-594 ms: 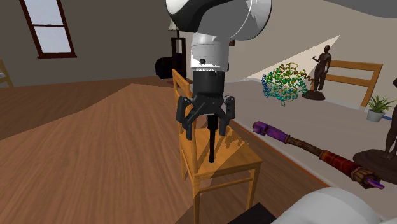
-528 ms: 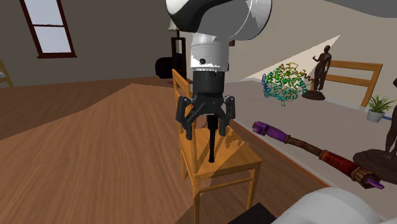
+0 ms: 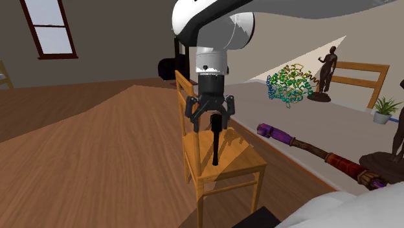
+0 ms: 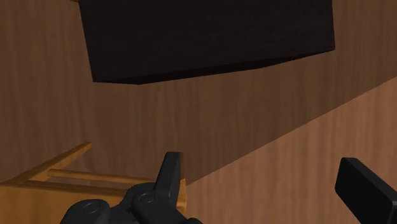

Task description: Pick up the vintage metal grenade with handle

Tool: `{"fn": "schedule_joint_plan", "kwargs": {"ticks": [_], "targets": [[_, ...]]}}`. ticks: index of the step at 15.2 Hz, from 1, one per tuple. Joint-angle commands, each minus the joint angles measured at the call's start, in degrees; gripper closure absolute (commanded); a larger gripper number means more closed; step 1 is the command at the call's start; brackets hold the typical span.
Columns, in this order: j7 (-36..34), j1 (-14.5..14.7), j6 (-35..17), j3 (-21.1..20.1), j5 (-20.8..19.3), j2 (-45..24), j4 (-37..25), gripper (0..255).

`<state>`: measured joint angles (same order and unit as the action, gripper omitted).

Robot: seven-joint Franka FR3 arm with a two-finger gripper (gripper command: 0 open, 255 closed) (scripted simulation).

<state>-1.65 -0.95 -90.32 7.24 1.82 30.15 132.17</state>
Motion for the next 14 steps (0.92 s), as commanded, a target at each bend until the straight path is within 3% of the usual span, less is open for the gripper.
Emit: {"fn": "schedule_joint_plan", "kwargs": {"ticks": [1, 14], "targets": [[1.21, -0.36, -1.09, 1.12, -0.7, -4.93, -3.38, 0], [8.3, -3.36, -2.42, 6.47, -1.02, -34.68, -29.02, 0]]}}
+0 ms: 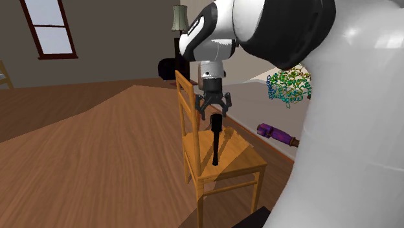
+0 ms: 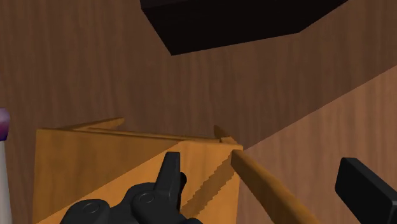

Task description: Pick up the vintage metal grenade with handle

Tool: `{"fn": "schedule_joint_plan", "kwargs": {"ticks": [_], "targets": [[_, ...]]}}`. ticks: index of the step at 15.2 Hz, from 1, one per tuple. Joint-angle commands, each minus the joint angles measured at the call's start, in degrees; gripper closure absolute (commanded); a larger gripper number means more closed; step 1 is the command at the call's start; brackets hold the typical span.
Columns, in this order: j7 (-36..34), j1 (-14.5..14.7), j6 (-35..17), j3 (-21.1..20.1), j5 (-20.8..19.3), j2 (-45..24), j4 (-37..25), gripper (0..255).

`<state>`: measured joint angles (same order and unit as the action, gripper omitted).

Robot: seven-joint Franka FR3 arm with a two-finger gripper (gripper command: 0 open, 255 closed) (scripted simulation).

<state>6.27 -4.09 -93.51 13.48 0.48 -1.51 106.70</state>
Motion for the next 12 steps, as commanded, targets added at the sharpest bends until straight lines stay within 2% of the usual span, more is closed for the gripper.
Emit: {"fn": "schedule_joint_plan", "kwargs": {"ticks": [1, 6, 10, 11, 12], "targets": [[0.9, -0.58, 1.15, 0.5, 0.53, -5.43, -6.11, 0], [3.27, -3.01, 4.29, 1.57, 1.91, -18.06, -20.83, 0], [4.72, -5.95, 8.97, 1.85, 3.29, -29.67, -36.39, 0], [4.87, -6.49, 9.91, 1.83, 3.5, -31.59, -39.16, 0], [4.85, -6.45, 9.11, 1.78, 3.48, -31.55, -38.32, 0]]}}
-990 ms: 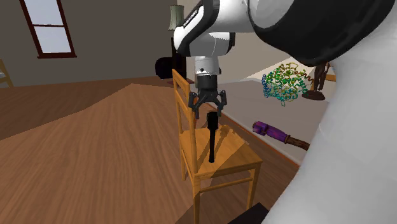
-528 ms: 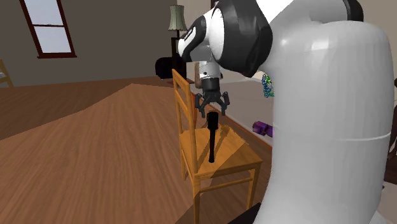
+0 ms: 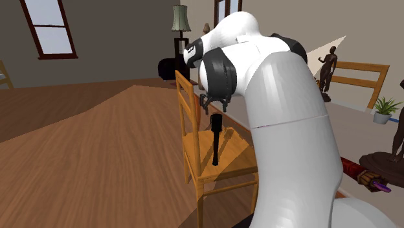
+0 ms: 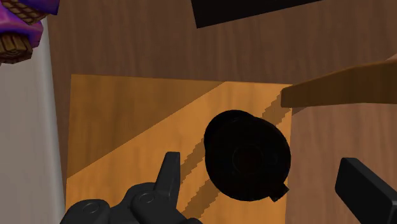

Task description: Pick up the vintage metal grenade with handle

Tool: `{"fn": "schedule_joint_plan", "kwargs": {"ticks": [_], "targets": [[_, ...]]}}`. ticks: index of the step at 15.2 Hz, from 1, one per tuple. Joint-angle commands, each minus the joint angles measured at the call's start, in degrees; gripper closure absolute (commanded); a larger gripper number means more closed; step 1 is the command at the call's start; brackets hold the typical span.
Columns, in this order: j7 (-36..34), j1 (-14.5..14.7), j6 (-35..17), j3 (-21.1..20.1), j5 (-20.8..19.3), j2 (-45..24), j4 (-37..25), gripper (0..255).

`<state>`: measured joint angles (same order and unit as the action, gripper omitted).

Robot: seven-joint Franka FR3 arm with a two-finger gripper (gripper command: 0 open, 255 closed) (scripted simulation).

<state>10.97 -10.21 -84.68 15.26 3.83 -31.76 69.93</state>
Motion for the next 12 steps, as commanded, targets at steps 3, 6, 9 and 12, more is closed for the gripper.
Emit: {"fn": "schedule_joint_plan", "kwargs": {"ticks": [3, 6, 9, 12], "targets": [[0.1, -0.17, -2.03, -0.06, 0.15, -1.29, 0.79, 0], [0.06, -0.03, -4.25, -0.11, 0.2, -1.44, 2.88, 0], [-0.01, 0.07, -4.76, -0.14, 0.2, -1.34, 3.48, 255], [-0.02, 0.05, -4.67, -0.15, 0.22, -1.45, 3.28, 255]]}}
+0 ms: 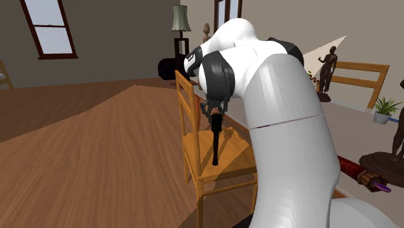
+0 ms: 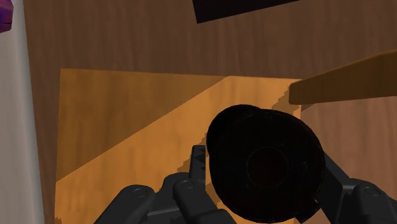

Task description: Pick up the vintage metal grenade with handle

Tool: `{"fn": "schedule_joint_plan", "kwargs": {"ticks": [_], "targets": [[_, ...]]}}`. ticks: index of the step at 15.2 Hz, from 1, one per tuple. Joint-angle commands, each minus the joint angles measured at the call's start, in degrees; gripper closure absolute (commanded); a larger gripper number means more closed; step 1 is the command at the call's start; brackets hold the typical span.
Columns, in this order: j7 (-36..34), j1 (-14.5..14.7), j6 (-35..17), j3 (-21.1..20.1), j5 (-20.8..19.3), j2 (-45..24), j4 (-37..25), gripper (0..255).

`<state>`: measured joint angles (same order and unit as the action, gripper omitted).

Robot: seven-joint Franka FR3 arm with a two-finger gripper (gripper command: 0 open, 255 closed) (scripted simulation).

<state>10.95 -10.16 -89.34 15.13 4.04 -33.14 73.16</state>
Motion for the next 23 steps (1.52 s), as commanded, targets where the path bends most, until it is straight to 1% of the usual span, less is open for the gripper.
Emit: {"fn": "schedule_joint_plan", "kwargs": {"ticks": [1, 6, 14, 21, 23], "targets": [[-0.01, 0.0, -0.01, -0.01, 0.0, -0.06, 0.05, 255], [0.07, -0.06, -0.01, 0.01, 0.0, -0.1, 0.02, 255], [0.19, -0.49, 6.08, 0.14, -0.08, 0.02, -6.0, 255], [0.36, -1.19, 12.15, 0.18, 0.07, -1.0, -13.12, 255], [0.36, -1.2, 12.28, 0.17, 0.07, -1.03, -13.29, 255]]}}
